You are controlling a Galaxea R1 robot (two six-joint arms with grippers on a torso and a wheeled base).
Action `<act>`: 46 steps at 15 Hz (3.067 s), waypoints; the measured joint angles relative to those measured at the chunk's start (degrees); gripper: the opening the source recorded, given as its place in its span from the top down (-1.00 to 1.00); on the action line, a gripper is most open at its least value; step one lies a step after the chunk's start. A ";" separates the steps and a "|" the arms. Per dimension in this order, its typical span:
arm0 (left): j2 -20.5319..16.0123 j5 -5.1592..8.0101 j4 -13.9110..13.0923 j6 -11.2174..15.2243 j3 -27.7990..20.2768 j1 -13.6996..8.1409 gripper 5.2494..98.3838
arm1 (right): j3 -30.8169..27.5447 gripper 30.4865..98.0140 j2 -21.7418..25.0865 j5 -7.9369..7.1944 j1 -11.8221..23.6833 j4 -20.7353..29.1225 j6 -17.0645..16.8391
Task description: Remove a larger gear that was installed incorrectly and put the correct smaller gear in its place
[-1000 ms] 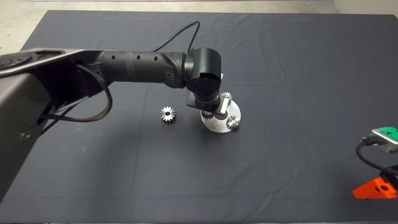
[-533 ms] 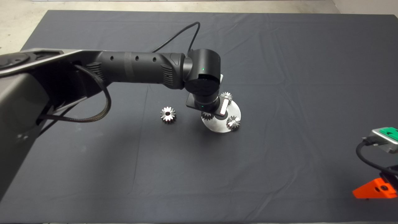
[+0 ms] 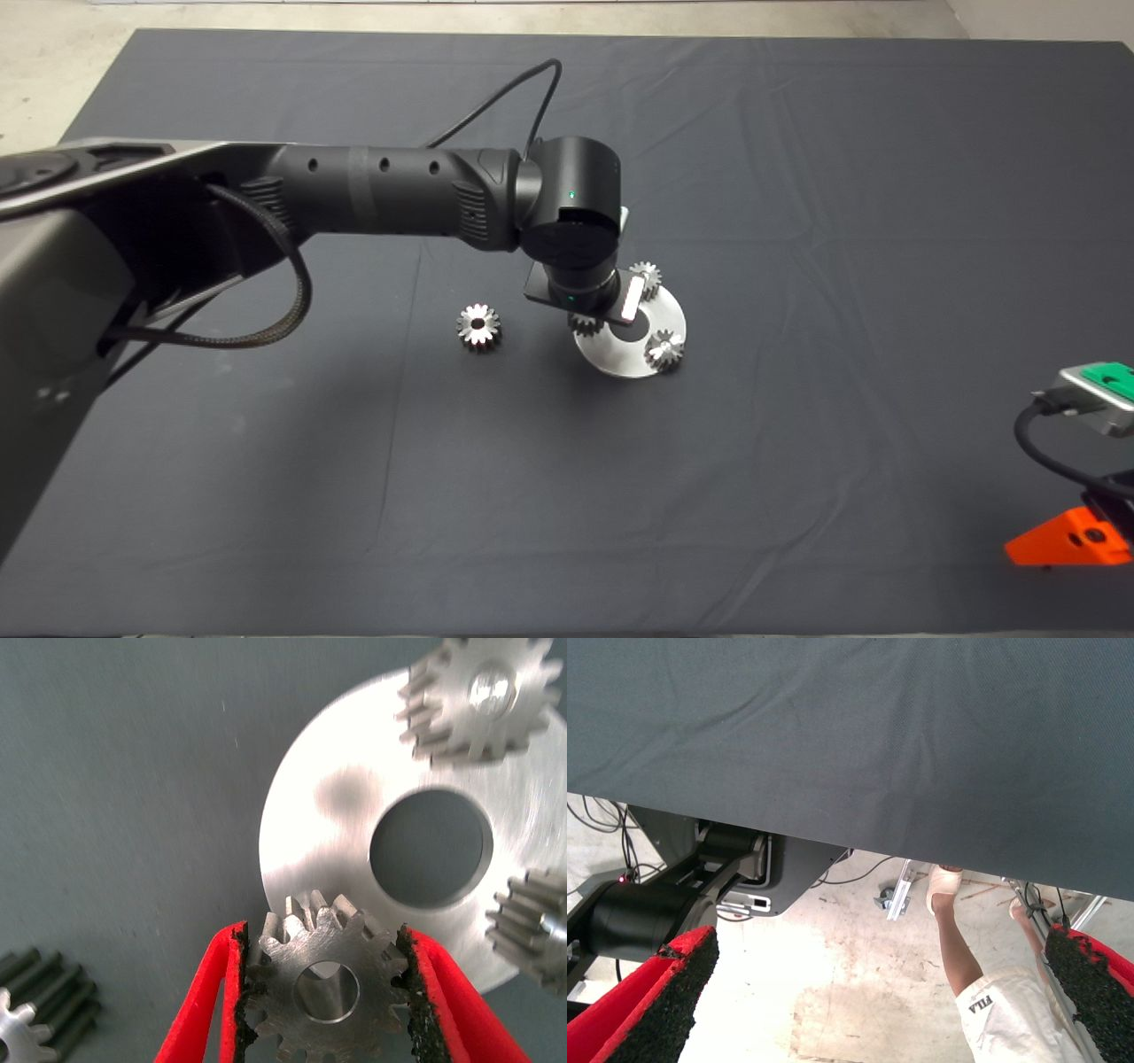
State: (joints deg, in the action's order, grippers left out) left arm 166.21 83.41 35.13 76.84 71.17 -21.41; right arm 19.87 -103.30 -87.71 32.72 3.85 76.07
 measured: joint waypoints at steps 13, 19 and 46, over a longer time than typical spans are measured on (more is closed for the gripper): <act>-0.17 0.24 3.88 0.74 -2.12 1.25 0.40 | 0.00 -0.99 0.00 0.00 0.00 0.01 0.00; -0.17 0.57 6.59 1.49 -3.41 2.19 0.40 | 0.00 -0.99 0.00 0.00 0.00 0.02 0.00; 0.48 2.01 6.81 -0.49 -0.98 3.13 0.41 | 0.00 -0.99 0.02 0.00 0.00 0.00 0.00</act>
State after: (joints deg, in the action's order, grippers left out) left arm 166.68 85.42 41.95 76.35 70.19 -18.27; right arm 19.87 -103.28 -87.71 32.72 3.85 76.07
